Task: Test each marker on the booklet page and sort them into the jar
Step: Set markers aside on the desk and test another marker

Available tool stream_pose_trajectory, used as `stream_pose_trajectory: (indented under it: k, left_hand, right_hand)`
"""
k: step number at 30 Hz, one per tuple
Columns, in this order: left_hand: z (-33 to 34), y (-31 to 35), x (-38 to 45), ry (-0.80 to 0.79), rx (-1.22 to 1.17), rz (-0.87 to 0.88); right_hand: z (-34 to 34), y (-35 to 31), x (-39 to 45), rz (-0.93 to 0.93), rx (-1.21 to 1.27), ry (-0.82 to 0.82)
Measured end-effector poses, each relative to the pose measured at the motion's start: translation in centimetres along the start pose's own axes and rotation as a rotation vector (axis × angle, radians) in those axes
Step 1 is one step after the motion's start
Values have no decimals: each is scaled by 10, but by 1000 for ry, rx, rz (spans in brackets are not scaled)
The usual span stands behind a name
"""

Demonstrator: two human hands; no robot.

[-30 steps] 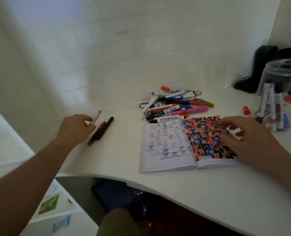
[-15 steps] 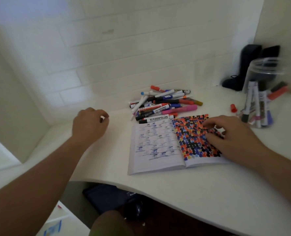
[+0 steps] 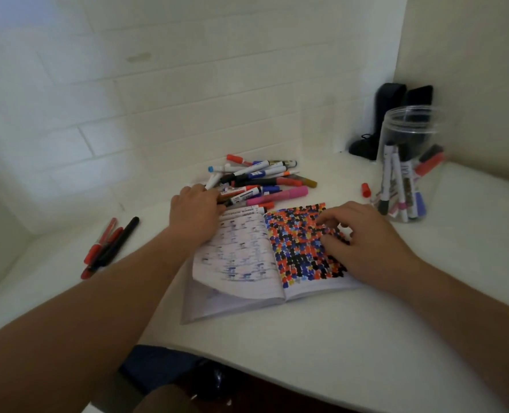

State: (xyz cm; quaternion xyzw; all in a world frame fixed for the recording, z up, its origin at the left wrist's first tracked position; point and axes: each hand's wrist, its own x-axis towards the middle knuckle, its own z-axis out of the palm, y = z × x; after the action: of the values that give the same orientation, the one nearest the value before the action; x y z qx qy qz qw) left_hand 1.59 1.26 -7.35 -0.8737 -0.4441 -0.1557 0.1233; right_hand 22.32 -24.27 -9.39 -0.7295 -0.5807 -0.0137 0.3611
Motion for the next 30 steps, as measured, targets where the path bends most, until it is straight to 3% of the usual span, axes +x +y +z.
stream_pose_trajectory:
  k: [4, 7, 11, 14, 17, 22, 27, 30]
  left_hand:
    - [-3, 6, -5, 35, -21, -15]
    - [-23, 33, -21, 113, -167, 113]
    - [-60, 79, -46, -175, -390, 462]
    - [-69, 98, -60, -253, -549, 607]
    - [-62, 100, -63, -297, -695, 488]
    - [-45, 92, -67, -296, -823, 336]
    - [-34, 90, -75, -202, -903, 291]
    - [-31, 89, -78, -118, -834, 360]
  right_hand:
    - [-1, -2, 1, 8, 6, -10]
    - [-3, -2, 0, -12, -12, 56]
    - [-9, -4, 0, -76, -115, 123]
    - [-7, -7, 1, -233, -375, 103]
    - [-9, -8, 1, -289, -530, 82]
    - [-12, -7, 1, -194, -665, -14]
    - [-9, -21, -2, -232, -555, -169]
    - [-9, -25, -4, -212, -443, -246]
